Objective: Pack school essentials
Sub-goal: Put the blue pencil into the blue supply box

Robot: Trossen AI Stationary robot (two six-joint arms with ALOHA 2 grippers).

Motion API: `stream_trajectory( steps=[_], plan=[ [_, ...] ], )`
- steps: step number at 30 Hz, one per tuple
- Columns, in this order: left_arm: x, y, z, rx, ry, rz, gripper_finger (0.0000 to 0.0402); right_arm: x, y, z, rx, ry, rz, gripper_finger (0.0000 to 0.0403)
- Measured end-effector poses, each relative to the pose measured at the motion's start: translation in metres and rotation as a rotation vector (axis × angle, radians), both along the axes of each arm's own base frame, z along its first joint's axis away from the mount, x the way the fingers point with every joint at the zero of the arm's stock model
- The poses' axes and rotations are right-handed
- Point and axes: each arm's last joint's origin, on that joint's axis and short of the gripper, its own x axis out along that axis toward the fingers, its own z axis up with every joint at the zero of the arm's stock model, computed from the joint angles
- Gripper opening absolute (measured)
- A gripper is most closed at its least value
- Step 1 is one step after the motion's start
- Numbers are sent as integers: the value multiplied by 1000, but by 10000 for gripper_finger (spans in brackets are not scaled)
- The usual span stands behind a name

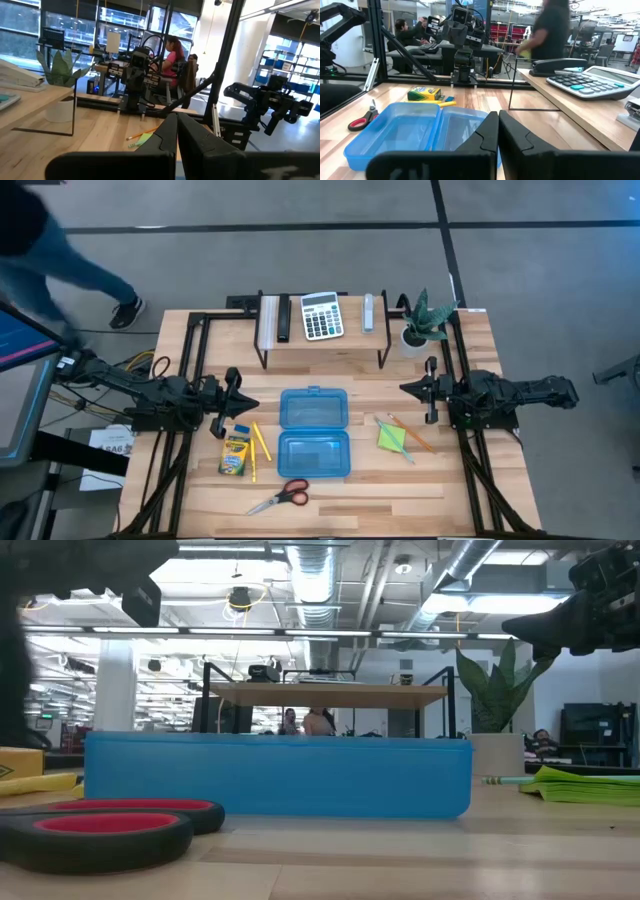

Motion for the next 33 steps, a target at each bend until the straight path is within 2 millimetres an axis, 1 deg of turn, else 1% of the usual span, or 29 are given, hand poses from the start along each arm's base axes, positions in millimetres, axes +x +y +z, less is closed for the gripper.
stream_trajectory(
  steps=[33],
  plan=[
    [0, 0, 1, -17, -10, -1, 0, 0, 0, 1, -17, -3, -1, 27]
  ],
)
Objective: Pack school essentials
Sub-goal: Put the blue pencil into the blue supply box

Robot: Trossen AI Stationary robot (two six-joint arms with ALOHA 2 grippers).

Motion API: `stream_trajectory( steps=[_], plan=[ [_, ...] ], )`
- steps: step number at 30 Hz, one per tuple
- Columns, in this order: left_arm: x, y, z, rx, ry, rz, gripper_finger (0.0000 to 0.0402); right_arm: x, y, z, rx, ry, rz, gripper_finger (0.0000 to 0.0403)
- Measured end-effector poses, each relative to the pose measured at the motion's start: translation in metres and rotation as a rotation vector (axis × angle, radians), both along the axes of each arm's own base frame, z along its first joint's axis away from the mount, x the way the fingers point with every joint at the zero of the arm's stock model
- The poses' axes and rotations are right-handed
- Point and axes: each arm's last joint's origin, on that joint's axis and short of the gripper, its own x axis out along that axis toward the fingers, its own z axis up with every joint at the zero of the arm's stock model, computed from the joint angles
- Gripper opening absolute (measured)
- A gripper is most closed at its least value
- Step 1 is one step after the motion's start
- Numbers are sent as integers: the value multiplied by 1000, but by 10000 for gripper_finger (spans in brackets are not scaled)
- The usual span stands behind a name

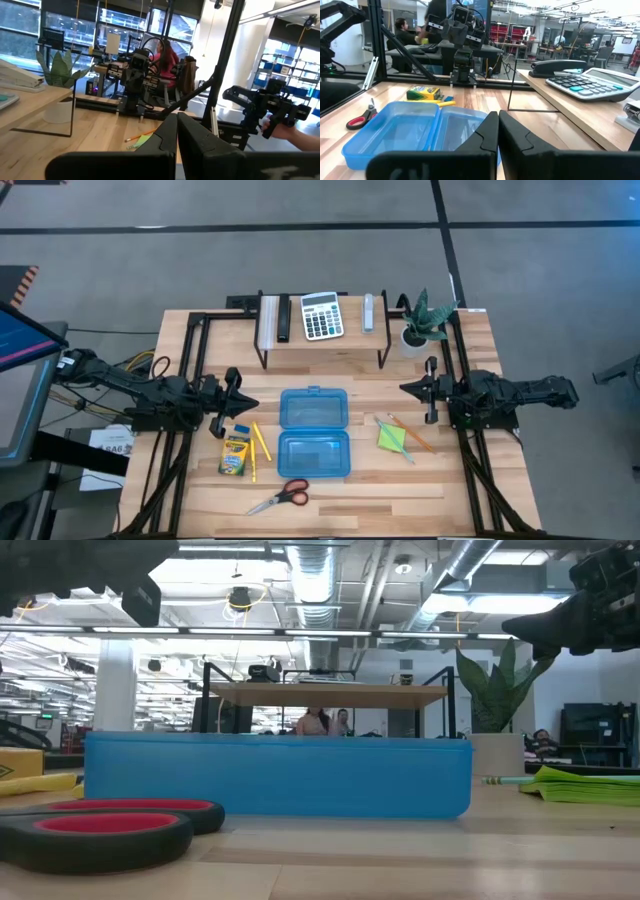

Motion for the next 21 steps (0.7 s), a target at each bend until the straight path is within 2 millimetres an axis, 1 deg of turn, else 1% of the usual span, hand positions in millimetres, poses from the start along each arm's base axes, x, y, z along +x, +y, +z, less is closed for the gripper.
stream_trajectory(
  steps=[5, 10, 17, 21],
  plan=[
    [0, 0, 0, 3, 0, 1, 0, 0, 0, 2, -1, -23, -1, 29],
    [0, 0, 0, 4, 0, 1, 0, -1, 0, 9, 5, -93, 2, 27],
    [0, 0, 2, -2, -23, 1, 0, -2, 1, 16, 110, -183, 22, 28],
    [0, 0, 2, -2, -22, 1, 0, -3, 0, 20, 102, -227, 15, 27]
  ],
)
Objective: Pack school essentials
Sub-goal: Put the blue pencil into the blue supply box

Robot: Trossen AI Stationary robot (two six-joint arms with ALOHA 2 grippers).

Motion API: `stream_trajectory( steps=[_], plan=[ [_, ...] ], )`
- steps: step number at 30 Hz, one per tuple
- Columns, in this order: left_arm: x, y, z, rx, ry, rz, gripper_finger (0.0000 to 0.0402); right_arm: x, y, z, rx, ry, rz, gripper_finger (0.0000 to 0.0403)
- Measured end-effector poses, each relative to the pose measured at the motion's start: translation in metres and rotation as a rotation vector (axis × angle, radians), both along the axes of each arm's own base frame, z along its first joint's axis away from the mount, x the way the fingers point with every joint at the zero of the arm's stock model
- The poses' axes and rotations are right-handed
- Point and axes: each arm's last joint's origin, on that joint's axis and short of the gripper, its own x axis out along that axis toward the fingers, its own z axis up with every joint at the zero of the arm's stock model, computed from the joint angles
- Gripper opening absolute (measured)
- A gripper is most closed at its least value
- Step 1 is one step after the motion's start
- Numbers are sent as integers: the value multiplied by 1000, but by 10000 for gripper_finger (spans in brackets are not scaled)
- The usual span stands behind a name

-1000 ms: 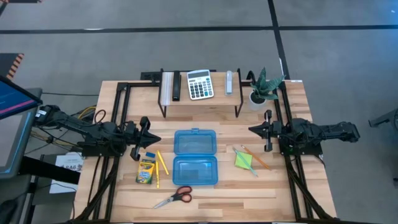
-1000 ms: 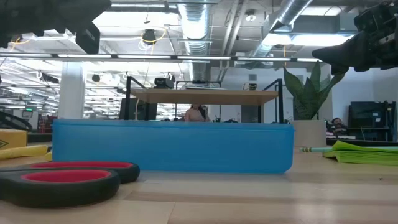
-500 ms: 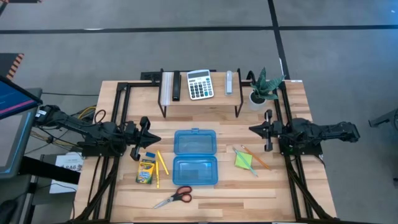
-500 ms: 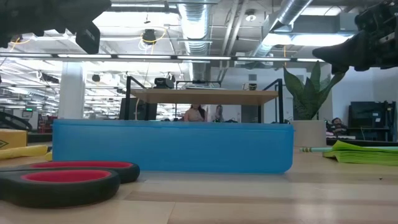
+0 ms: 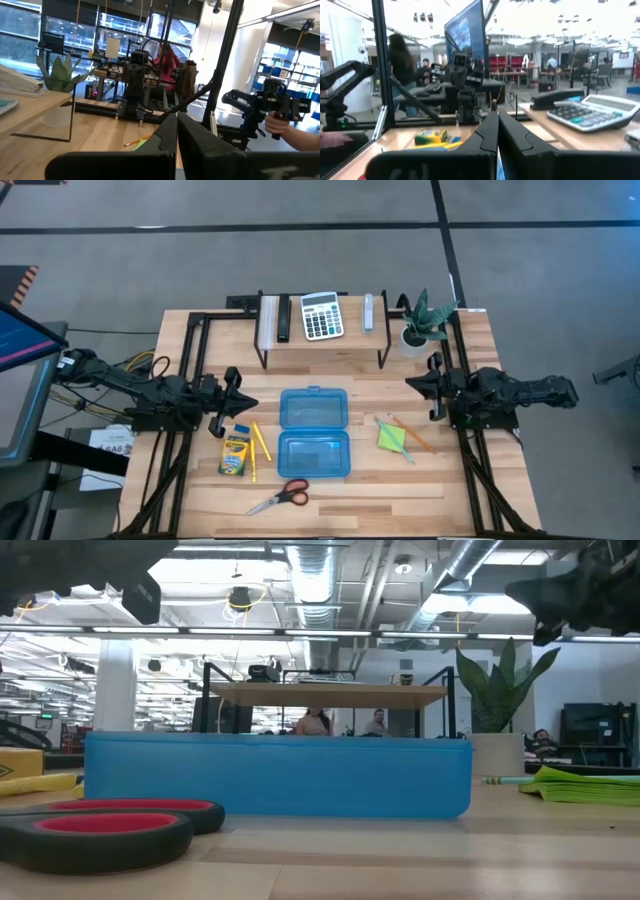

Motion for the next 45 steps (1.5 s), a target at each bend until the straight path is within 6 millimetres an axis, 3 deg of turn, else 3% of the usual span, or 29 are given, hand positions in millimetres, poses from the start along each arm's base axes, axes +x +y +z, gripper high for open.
stream_trajectory(
  steps=[7, 12, 30, 45],
  plan=[
    [0, 0, 0, -1, -4, 0, 0, -9, 0, 31, 1, -85, 0, 36],
    [0, 0, 0, -1, -4, 0, 0, -10, 0, 45, -1, -28, 0, 50],
    [0, 0, 0, -1, -4, 0, 0, 37, 17, 74, 100, 446, 116, 64],
    [0, 0, 0, -8, -3, -1, 0, 66, 39, 94, 126, 718, 169, 64]
  ],
)
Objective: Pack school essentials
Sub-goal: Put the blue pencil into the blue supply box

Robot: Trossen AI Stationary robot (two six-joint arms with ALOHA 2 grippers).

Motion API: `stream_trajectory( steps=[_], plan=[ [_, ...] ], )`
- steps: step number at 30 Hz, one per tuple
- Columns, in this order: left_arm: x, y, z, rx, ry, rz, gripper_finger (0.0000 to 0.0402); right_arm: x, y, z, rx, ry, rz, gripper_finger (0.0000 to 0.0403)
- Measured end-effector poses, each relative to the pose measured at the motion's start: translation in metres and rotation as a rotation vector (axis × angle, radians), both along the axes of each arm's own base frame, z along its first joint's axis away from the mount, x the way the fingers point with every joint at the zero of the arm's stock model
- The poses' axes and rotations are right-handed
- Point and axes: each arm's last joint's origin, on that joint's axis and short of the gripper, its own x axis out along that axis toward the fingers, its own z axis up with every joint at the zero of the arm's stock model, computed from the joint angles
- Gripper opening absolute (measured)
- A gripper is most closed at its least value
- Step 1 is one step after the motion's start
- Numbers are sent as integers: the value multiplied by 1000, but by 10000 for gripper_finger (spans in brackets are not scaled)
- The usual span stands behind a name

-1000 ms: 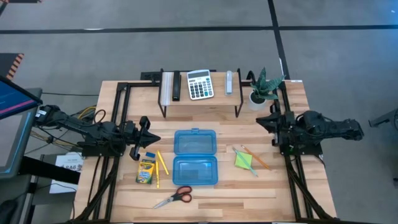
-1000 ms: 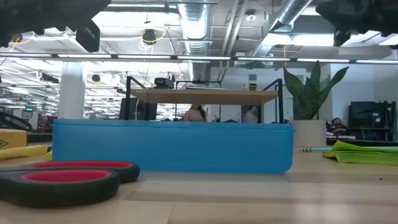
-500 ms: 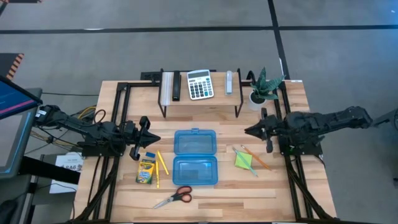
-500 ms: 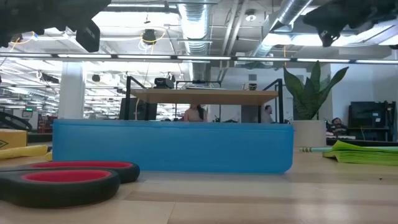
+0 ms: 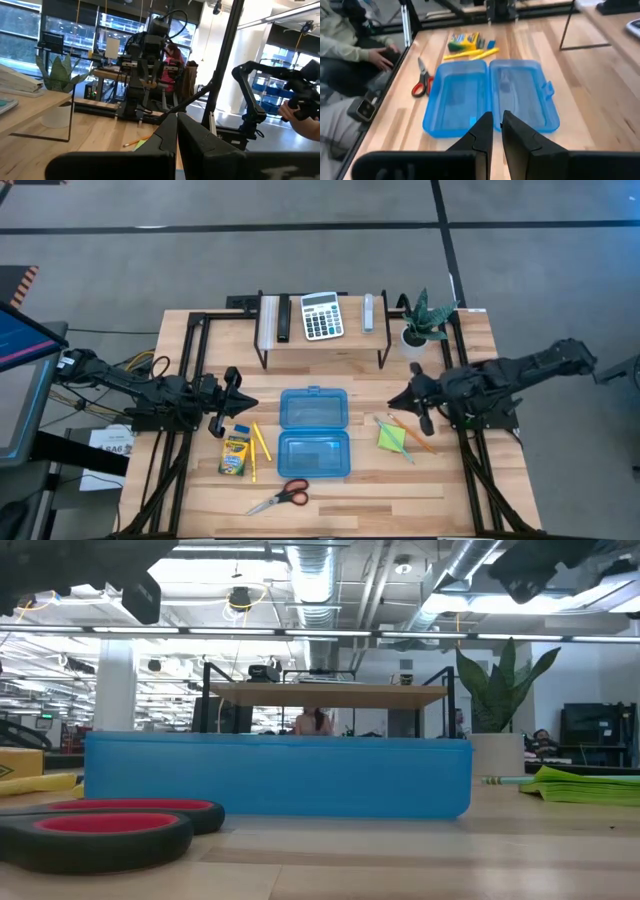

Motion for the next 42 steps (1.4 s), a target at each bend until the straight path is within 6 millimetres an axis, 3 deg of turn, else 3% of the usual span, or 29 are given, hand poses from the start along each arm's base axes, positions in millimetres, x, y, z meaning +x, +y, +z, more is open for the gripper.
stream_trajectory(
  steps=[21, 30, 42],
  plan=[
    [0, 0, -1, -18, 10, -7, 0, 20, 11, -13, -41, 418, -54, 64],
    [0, 0, -1, -16, 9, -7, 0, 34, 17, -40, -16, 648, -47, 64],
    [0, 0, -1, -24, 11, -8, 0, 53, 26, -71, -1, 817, -8, 68]
  ],
)
